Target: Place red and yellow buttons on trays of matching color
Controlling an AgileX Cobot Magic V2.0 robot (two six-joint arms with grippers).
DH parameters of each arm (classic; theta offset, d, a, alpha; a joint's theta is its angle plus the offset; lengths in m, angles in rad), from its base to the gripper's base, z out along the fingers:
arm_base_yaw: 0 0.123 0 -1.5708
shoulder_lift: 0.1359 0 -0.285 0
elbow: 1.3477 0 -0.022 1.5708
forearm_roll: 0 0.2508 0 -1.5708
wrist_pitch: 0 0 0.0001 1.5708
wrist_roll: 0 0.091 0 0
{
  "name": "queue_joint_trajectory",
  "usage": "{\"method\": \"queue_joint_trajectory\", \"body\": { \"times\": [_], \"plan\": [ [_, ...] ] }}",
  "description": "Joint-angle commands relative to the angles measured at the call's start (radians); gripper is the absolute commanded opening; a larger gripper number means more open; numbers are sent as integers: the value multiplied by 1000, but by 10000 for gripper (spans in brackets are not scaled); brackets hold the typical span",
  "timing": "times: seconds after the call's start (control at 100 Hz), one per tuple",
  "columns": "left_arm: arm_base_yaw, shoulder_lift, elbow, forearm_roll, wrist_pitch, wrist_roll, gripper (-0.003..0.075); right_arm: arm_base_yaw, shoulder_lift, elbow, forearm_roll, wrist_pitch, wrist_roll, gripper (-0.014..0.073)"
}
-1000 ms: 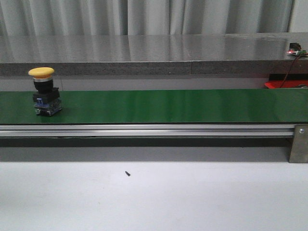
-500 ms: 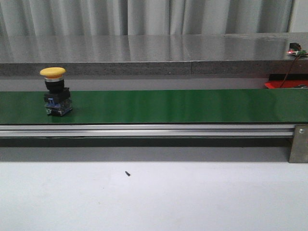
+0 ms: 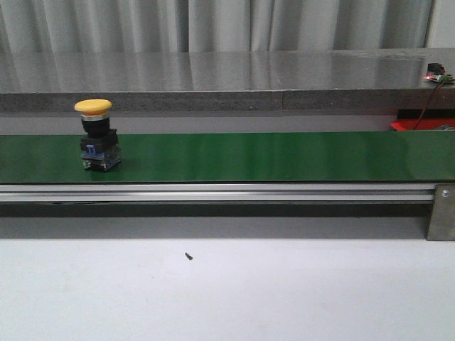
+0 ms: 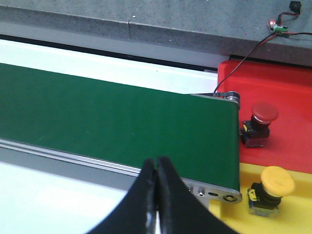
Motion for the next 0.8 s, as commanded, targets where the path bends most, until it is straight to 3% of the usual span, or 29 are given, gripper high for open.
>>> {"method": "queue_joint_trajectory", "body": {
  "times": [0.0,0.79],
  "plan": [
    [-7,-17,-19,-26,-78,-3,-20,0,-3,-25,24,-41,-5,-67],
    [-7,-30,-19,-26,-76,-3,-20,0,290,-306,24,199,-5,-67]
  ]
}}
